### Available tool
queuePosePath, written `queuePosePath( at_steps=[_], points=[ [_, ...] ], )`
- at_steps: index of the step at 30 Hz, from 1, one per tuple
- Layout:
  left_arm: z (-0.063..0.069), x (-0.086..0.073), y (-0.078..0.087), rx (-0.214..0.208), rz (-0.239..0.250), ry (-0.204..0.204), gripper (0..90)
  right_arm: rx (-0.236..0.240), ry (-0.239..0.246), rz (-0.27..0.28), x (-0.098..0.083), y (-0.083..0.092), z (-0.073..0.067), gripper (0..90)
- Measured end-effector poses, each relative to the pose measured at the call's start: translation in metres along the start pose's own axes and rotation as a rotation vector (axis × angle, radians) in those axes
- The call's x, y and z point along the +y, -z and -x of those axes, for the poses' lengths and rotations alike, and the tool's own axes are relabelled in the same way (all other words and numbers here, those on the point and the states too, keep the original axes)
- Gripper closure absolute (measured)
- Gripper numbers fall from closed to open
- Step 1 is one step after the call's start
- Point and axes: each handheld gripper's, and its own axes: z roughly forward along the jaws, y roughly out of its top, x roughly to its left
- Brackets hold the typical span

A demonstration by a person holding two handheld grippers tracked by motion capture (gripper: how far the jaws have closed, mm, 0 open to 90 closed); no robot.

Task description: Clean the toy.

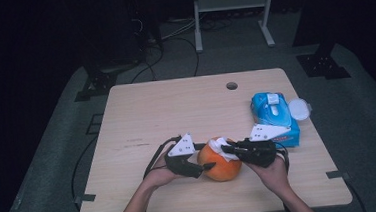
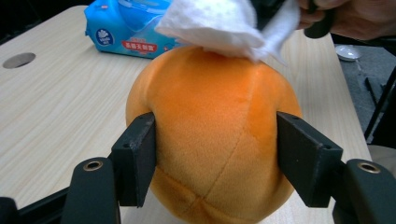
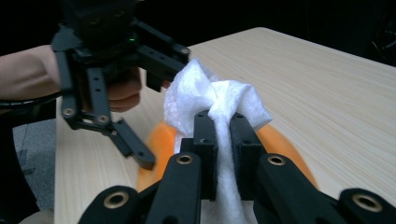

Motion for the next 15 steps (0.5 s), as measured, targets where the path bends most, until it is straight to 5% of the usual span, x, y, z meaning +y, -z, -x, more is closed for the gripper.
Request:
queuePosePath(
  at_steps=[6, 8, 11, 15],
  points=[
    [-0.012, -0.007, 0.001, 0.024, 0.000, 0.146, 14.8, -0.036, -0.058, -0.054, -0.019, 0.004, 0.018, 82.3],
    [-0.014, -0.009, -0.001, 0.003, 0.000, 0.176, 16.9, -0.037, -0.071, -0.055, -0.020, 0.005, 0.020, 82.3],
    [-0.011, -0.010, -0.001, 0.008, 0.006, 0.136, 30.0, -0.036, -0.065, -0.054, -0.018, 0.005, 0.016, 82.3],
    [-0.004, -0.001, 0.001, 0.014, 0.009, 0.039, 35.7, 0.015, -0.038, -0.007, -0.008, 0.002, 0.004, 82.3]
  ],
)
